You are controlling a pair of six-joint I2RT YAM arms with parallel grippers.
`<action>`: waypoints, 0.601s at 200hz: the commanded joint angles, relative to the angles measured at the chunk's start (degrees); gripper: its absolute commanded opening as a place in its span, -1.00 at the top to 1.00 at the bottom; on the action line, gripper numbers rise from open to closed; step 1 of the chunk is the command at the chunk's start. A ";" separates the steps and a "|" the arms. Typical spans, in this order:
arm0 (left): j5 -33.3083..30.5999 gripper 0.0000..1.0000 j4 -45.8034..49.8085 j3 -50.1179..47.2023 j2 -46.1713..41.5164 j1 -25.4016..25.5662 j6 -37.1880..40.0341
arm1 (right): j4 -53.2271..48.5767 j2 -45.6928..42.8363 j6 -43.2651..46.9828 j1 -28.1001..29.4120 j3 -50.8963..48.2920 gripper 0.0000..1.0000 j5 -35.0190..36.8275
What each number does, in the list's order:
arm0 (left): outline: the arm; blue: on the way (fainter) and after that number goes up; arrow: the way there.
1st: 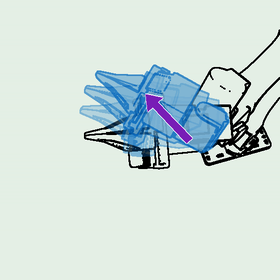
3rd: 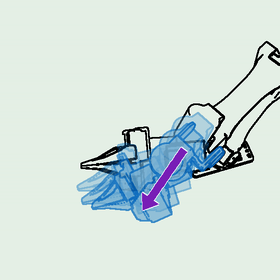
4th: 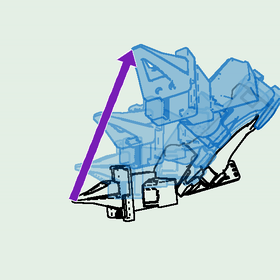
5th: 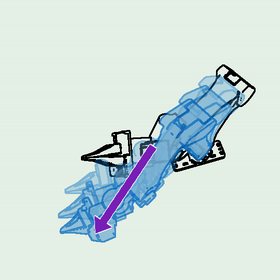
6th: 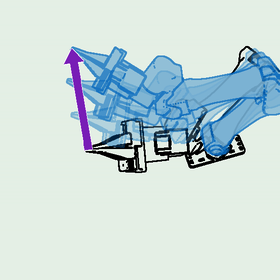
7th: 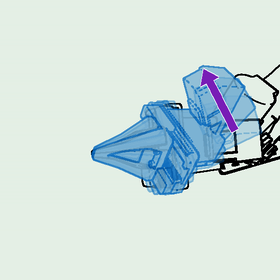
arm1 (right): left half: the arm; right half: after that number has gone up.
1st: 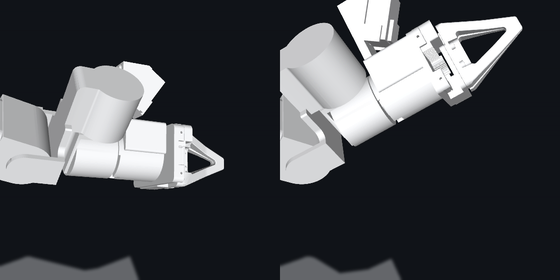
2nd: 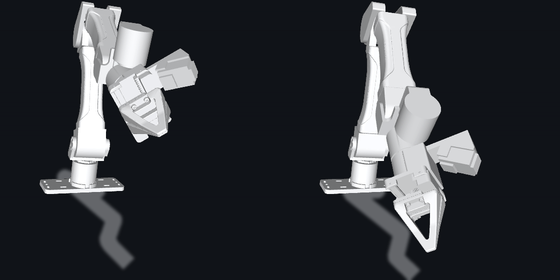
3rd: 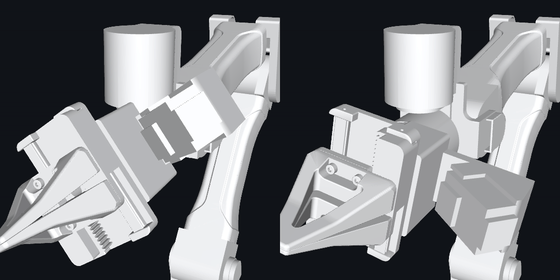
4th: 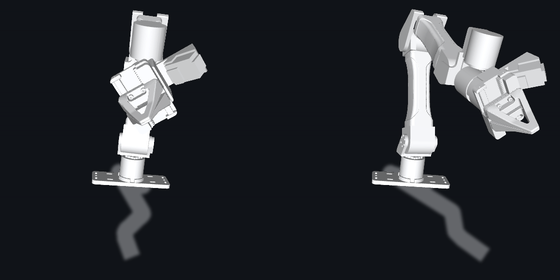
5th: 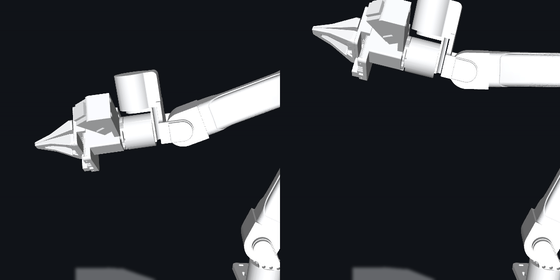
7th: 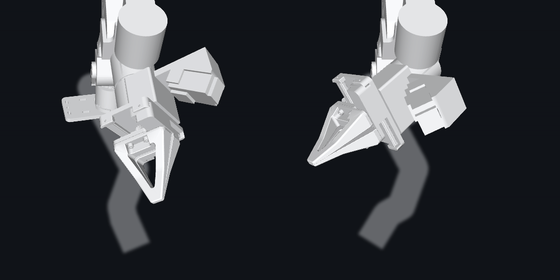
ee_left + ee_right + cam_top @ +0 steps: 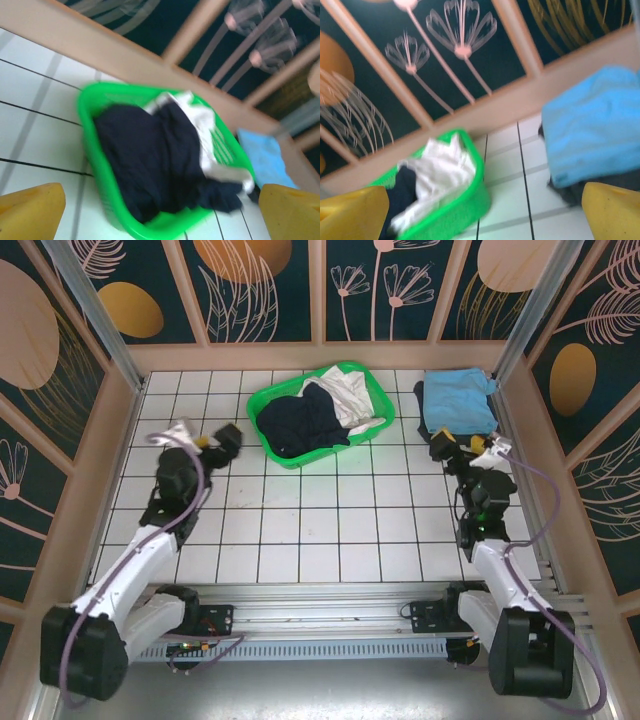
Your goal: Fold and stack the t-shirts
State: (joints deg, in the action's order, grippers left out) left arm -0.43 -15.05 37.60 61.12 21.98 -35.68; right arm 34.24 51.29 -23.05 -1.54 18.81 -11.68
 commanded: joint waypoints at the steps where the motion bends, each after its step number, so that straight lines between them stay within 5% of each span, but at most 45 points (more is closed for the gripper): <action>1: 2.52 -0.98 6.48 7.74 5.45 3.99 8.64 | -18.84 -0.51 2.01 0.55 3.29 -0.98 -3.08; 25: -8.43 -0.97 13.92 15.76 14.59 14.21 17.89 | -28.60 -3.13 4.91 -1.46 5.03 -0.98 0.25; 61: -7.08 -0.97 15.93 26.22 29.90 20.57 22.89 | -24.61 -6.98 3.72 -2.06 0.20 -0.98 -2.93; 86: -10.65 -0.89 20.76 33.95 40.30 21.69 26.62 | -27.42 -7.46 3.84 -2.30 0.99 -0.98 -3.08; 108: -15.23 -0.41 27.69 41.15 47.07 21.69 28.01 | -26.67 -9.19 3.38 -2.41 -0.13 -0.98 -3.51; 120: -17.08 -0.50 29.21 42.62 48.73 21.70 28.34 | -25.99 -10.08 3.19 -2.58 -0.76 -0.98 -4.08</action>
State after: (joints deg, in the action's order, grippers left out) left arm -11.18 6.07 75.81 107.31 43.88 -10.68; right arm 8.08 43.59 -19.88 -3.46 19.55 -13.85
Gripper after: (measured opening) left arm 0.730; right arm 0.990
